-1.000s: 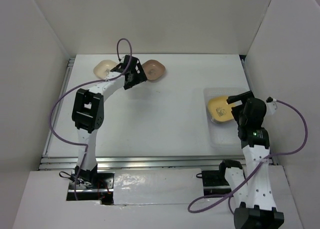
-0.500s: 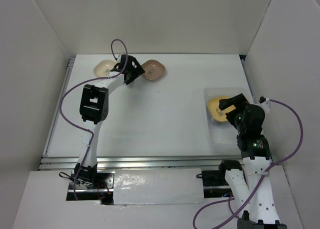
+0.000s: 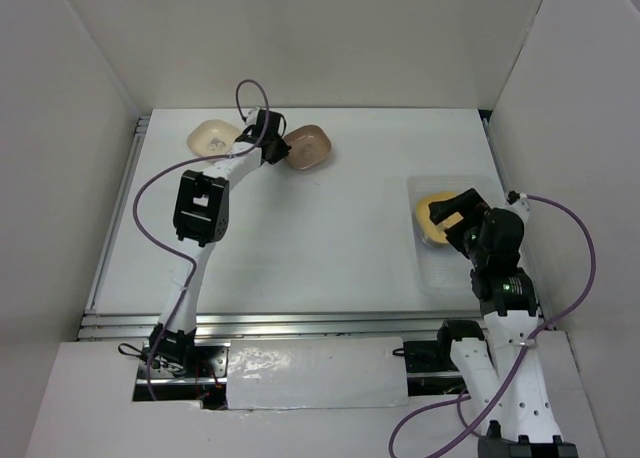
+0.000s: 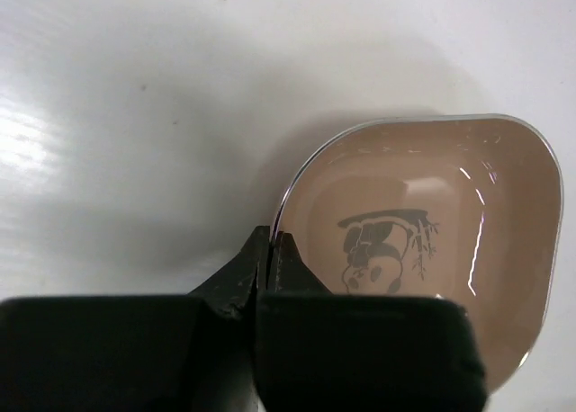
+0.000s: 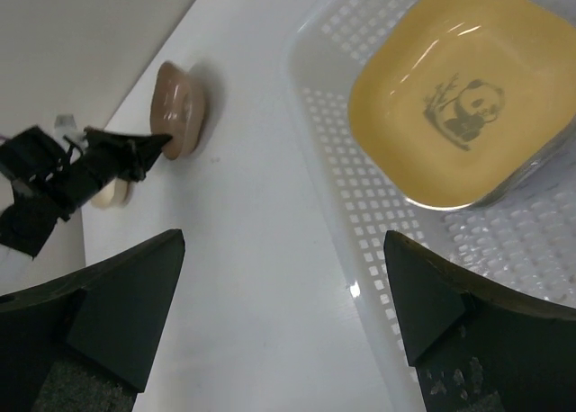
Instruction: Place the plates into the plastic bin on the countertop
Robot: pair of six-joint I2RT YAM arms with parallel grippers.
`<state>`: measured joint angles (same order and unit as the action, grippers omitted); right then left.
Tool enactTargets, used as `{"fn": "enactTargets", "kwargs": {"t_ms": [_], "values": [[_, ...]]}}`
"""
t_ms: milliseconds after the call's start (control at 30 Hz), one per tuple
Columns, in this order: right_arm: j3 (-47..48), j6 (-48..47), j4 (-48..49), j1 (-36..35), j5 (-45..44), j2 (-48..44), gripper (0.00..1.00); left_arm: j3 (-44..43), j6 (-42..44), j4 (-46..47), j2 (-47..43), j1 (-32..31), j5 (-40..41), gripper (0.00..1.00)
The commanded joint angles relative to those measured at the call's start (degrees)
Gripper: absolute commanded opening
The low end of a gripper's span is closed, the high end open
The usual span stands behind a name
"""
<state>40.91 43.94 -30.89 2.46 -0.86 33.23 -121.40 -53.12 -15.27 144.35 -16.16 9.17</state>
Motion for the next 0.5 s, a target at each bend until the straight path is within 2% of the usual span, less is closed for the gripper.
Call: {"fn": "enactTargets", "kwargs": {"t_ms": [0, 67, 100, 167, 200, 233, 300, 367, 467], "values": [[-1.35, -3.85, 7.06, -2.19, 8.73, 2.88, 1.0, 8.49, 1.52, -7.24, -7.92, -1.32, 5.24, 0.0], [-0.92, -5.09, 11.98, -6.48, 12.19, 8.82, 1.0, 15.37, 4.33, -4.87, -14.24, -4.48, 6.74, 0.0], [-0.22, -6.66, 12.87, -11.11, 11.85, 11.65, 1.0, 18.28, 7.56, -4.16, -19.84, -5.62, 6.3, 0.0], [5.21, -8.95, 12.44, -16.49, 7.48, 19.88, 1.0, 24.79, 12.49, -4.59, -26.8, -9.57, 4.64, 0.0], [7.5, -11.83, 11.65, -22.0, 4.24, 22.81, 1.0, 26.64, 13.65, -4.94, -28.76, -10.72, 4.02, 0.0], [11.61, -13.08, 10.08, -24.23, -1.8, 25.54, 1.0, 29.96, 14.7, -6.25, -30.61, -13.43, 4.1, 0.0], [14.63, -15.45, 9.1, -28.01, -5.02, 33.45, 1.0, 34.71, 16.82, -6.79, -36.05, -15.64, 4.63, 0.0], [16.91, -16.08, 9.62, -29.17, -3.98, 39.76, 1.0, 37.02, 18.05, -8.02, -39.92, -18.37, 3.59, 0.0], [17.54, -15.65, 11.82, -32.16, -4.48, 45.05, 1.0, 41.76, 19.02, -7.16, -44.75, -20.83, 1.04, 0.0]]}}
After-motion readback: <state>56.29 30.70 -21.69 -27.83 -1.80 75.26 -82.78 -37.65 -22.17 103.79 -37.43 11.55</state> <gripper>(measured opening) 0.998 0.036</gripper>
